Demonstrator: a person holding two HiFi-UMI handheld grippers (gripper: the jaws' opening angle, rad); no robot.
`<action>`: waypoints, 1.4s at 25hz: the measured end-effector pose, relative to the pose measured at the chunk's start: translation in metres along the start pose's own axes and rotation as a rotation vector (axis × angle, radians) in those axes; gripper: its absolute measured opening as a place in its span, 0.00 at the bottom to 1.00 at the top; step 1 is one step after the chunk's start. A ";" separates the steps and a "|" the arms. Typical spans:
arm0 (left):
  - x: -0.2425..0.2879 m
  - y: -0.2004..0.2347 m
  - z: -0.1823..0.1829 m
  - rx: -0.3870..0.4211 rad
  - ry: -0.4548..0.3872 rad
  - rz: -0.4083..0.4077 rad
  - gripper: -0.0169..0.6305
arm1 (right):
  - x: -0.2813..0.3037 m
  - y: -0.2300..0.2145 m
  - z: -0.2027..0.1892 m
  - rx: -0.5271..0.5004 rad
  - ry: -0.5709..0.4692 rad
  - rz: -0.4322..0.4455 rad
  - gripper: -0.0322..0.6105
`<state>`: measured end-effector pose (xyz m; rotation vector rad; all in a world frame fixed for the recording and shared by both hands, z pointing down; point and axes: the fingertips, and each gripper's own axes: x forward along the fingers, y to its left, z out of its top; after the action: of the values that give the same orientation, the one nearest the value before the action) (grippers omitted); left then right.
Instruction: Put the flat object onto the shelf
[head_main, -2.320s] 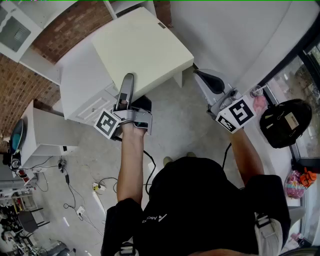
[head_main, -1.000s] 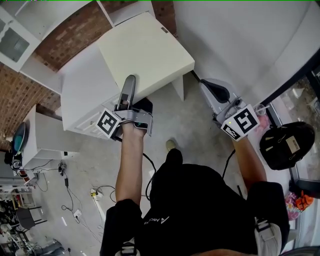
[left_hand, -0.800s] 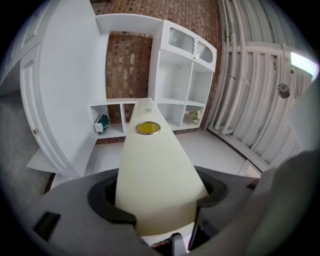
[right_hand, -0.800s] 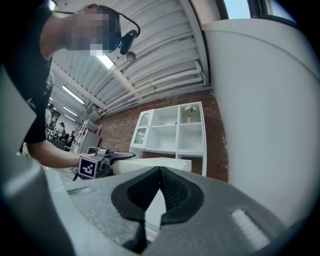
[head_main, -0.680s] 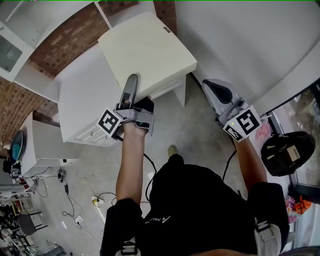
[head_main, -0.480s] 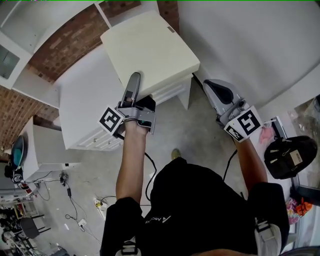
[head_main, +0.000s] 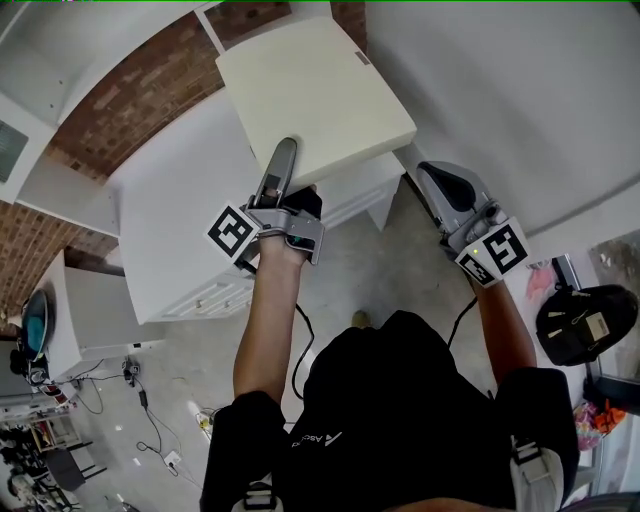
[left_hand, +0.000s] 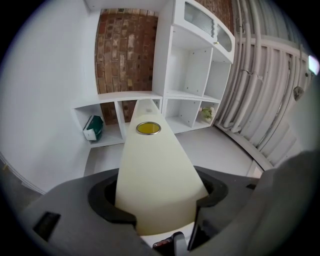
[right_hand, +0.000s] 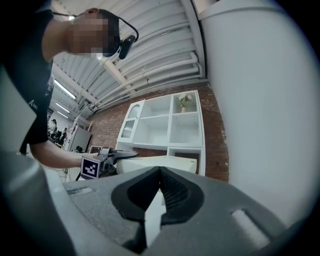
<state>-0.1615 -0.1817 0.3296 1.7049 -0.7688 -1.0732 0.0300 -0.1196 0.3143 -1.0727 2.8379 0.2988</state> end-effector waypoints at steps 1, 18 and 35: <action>0.003 0.003 0.004 -0.002 -0.001 0.002 0.51 | 0.004 -0.001 -0.002 -0.001 0.006 0.001 0.05; 0.083 0.045 0.036 -0.006 -0.036 0.037 0.51 | 0.057 -0.079 -0.029 0.013 0.012 0.050 0.05; 0.127 0.080 0.069 -0.001 -0.093 0.078 0.51 | 0.086 -0.135 -0.058 0.033 0.039 0.111 0.05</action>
<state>-0.1733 -0.3446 0.3532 1.6195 -0.8861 -1.1052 0.0540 -0.2867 0.3371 -0.9272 2.9313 0.2414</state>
